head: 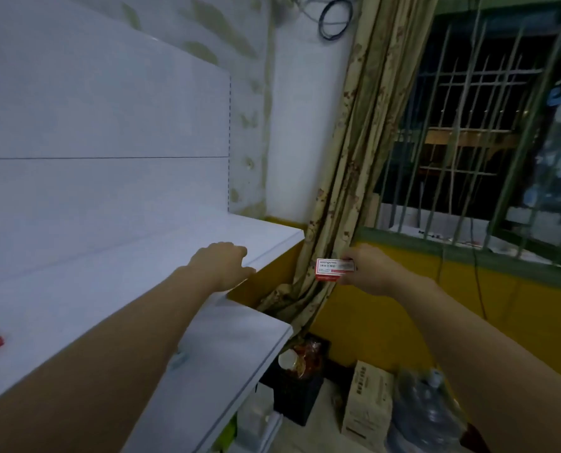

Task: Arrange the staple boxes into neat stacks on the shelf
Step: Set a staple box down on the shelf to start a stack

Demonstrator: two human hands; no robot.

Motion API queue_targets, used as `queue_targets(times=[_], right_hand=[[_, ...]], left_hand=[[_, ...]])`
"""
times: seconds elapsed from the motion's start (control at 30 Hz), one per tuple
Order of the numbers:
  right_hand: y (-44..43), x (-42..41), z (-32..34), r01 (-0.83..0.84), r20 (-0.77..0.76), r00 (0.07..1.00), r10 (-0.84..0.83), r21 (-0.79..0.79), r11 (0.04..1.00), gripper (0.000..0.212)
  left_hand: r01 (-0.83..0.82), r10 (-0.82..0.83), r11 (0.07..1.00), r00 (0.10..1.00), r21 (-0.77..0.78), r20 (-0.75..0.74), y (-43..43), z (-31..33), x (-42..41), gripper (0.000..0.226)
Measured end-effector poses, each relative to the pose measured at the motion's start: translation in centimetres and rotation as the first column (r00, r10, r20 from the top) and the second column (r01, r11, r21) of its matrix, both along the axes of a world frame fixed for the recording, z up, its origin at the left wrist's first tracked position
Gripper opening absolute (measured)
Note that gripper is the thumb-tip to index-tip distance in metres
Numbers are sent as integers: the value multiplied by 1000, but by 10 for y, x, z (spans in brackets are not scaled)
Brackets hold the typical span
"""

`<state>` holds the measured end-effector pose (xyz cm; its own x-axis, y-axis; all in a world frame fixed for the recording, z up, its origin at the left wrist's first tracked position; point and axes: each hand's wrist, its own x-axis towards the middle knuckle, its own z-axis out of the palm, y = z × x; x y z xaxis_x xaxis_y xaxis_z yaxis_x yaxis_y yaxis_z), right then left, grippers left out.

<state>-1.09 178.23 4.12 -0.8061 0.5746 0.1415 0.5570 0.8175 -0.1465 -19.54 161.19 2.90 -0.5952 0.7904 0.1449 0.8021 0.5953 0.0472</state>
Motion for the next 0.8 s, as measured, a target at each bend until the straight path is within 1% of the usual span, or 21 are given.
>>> queue_targets(times=[0.2, 0.3, 0.4, 0.6, 0.8], right_hand=[[60, -65, 1, -187, -10, 982, 188, 10, 982, 40], [81, -96, 8, -280, 21, 960, 279, 26, 960, 43], [96, -127, 12, -370, 20, 929, 369, 19, 929, 48], [96, -179, 11, -530, 15, 848, 530, 12, 848, 52], [70, -232, 7, -663, -7, 748, 664, -22, 748, 49]], left_hand=[[-190, 190, 982, 982, 18, 4, 24, -1, -25, 53], [-305, 305, 952, 952, 9, 25, 29, 3, -32, 53], [-408, 407, 913, 913, 24, 35, 28, 6, -37, 52], [-578, 578, 816, 816, 5, 29, 13, 6, -44, 51], [-694, 694, 720, 720, -2, 20, -15, 9, -53, 50]])
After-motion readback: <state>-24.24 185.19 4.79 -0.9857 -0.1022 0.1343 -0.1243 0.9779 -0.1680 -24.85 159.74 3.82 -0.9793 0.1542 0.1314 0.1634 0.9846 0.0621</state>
